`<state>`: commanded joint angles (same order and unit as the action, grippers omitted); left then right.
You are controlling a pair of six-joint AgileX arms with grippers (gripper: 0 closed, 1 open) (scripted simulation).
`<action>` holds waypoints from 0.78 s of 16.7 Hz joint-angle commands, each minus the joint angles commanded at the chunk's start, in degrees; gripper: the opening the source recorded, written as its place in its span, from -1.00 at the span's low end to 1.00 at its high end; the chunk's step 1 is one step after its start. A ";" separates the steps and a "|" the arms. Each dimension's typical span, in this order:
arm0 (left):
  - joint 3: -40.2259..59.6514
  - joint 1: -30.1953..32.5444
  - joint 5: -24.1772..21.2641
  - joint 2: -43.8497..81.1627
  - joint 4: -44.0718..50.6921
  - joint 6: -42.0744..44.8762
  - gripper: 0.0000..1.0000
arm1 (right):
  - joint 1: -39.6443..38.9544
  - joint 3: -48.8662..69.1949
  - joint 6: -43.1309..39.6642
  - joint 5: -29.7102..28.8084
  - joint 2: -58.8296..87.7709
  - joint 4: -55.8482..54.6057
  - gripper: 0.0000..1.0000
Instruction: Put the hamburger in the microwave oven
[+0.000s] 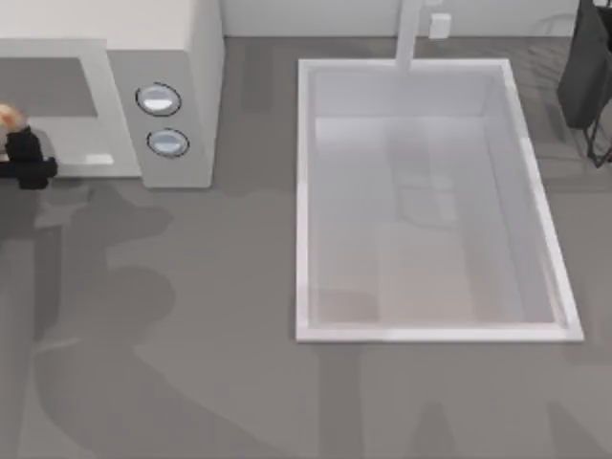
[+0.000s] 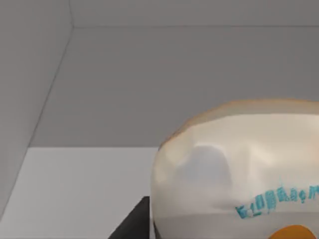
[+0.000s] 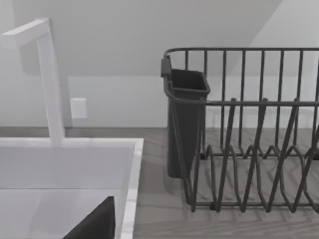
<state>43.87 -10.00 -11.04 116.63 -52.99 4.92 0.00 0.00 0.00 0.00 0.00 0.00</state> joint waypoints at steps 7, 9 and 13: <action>13.07 1.22 1.02 7.41 5.30 -0.32 -1.00 | 0.00 0.00 0.00 0.00 0.00 0.00 1.00; 18.44 1.78 1.37 10.74 7.72 -0.59 -1.00 | 0.00 0.00 0.00 0.00 0.00 0.00 1.00; 29.37 2.89 2.11 17.27 12.41 -1.10 -1.00 | 0.00 0.00 0.00 0.00 0.00 0.00 1.00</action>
<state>73.24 -7.11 -8.93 133.90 -40.57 3.82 0.00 0.00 0.00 0.00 0.00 0.00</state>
